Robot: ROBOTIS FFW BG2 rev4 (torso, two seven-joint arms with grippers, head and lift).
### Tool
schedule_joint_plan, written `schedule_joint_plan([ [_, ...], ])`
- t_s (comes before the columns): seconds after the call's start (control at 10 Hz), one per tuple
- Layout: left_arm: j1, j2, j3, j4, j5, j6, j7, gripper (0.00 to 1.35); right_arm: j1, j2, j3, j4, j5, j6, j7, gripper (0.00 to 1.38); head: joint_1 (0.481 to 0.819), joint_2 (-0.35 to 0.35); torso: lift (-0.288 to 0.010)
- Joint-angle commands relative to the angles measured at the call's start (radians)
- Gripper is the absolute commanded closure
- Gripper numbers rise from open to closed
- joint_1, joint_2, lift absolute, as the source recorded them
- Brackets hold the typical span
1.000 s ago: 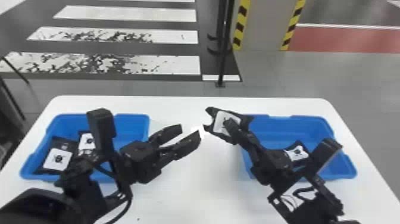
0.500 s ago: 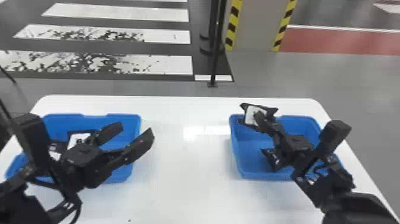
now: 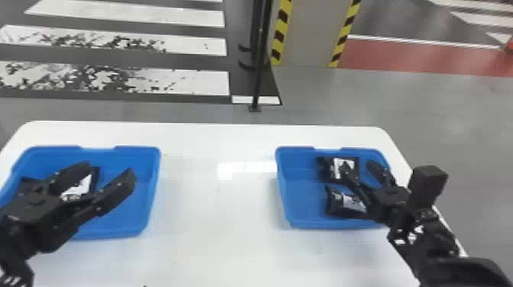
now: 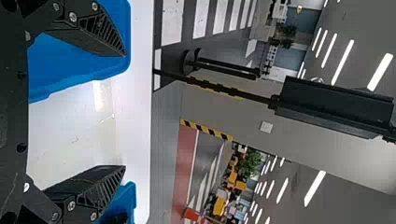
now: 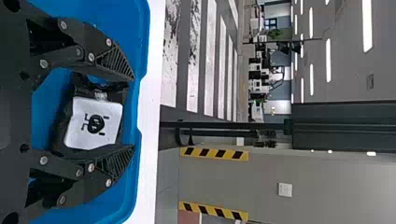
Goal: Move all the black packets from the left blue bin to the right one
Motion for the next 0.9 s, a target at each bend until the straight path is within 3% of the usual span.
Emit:
schedule_joint_plan([
  [0.0,-0.019,0.0,0.024,0.0,-0.031,0.021,0.001,0.19,0.123,0.024,0.0,-0.162,0.009,-0.007,-0.021,0.16,0.695,-0.146,-0.14],
  [0.1,-0.034,0.003,0.038,0.005,-0.069,0.065,0.011,0.19,0.189,0.052,0.002,-0.224,0.019,-0.047,-0.027,0.16,0.695,-0.124,-0.14],
  [0.3,-0.113,0.035,0.026,0.073,-0.127,0.129,0.023,0.19,0.277,0.092,0.039,-0.297,-0.011,-0.088,-0.025,0.16,0.695,-0.062,-0.14],
  [0.6,-0.255,0.055,-0.002,0.233,-0.197,0.21,0.061,0.19,0.368,0.081,0.133,-0.401,-0.069,-0.088,-0.025,0.17,0.695,0.037,-0.14],
  [0.8,-0.319,0.049,-0.018,0.289,-0.245,0.278,0.127,0.19,0.388,0.078,0.167,-0.401,-0.106,-0.088,-0.025,0.17,0.695,0.104,-0.14],
])
